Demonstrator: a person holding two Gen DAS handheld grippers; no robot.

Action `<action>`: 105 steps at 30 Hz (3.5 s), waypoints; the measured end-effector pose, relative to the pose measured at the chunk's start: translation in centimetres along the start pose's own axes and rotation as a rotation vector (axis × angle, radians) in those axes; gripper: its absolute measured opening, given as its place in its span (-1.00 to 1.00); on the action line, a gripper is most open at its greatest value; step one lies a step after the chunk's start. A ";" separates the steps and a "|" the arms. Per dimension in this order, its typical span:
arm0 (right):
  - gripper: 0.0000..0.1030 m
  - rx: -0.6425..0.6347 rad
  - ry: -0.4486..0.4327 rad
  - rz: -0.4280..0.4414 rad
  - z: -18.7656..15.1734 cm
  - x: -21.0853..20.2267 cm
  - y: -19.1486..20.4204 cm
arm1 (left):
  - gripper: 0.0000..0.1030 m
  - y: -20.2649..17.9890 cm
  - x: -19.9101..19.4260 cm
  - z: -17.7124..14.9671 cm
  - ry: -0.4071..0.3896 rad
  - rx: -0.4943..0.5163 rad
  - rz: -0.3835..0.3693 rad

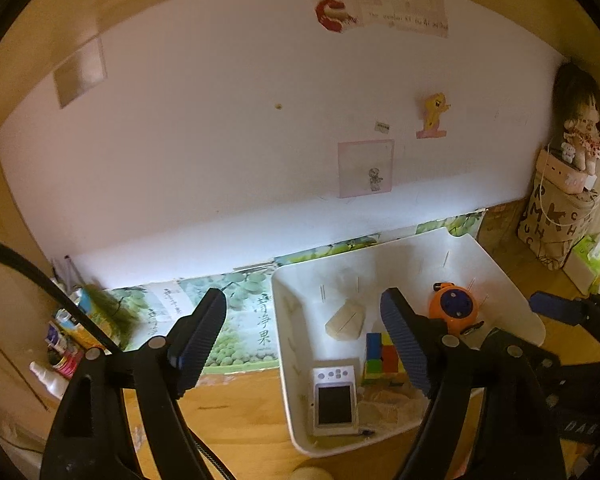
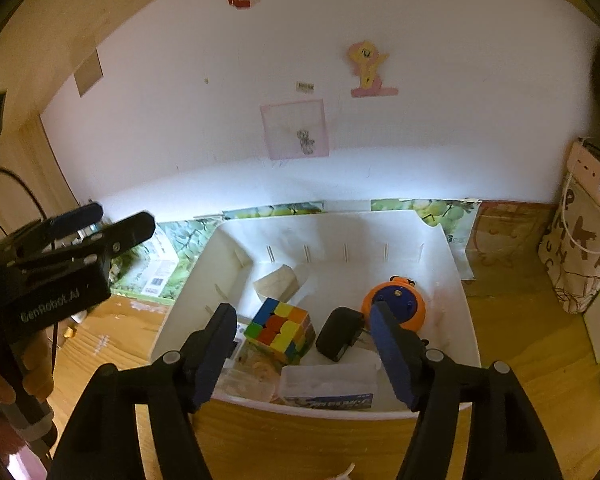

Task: Organize rigid objects
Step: 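Withdraw both tools from the bin toward the gold compact and pink rollers, then close left tool on the round gold compact while right tool grasps the pink hair rollers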

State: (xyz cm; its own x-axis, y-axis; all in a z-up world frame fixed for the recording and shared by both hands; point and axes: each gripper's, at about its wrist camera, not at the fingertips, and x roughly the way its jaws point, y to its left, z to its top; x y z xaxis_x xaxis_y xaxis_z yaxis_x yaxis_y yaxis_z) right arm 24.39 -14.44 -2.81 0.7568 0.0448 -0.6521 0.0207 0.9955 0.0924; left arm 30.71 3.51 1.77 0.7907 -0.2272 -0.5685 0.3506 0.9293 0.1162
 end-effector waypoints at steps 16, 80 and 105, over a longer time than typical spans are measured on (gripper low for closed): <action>0.48 0.133 0.024 0.012 -2.6 -5.4 -0.3 | 0.60 5.3 -5.4 -3.6 0.045 -0.126 0.045; 0.34 0.740 0.587 -0.158 -14.1 4.9 -4.5 | 0.67 0.5 8.7 -15.6 0.707 -0.028 -0.095; -0.47 0.611 0.645 -0.155 -13.7 6.8 -0.7 | 0.15 1.4 10.5 -16.4 0.743 -0.078 -0.118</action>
State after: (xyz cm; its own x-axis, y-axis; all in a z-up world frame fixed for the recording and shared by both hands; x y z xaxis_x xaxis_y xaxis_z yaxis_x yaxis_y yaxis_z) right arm 20.54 -13.69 -17.62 0.2068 0.1355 -0.9689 0.5750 0.7844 0.2324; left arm 31.25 7.22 -17.41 0.1939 -0.0959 -0.9763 0.3534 0.9352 -0.0217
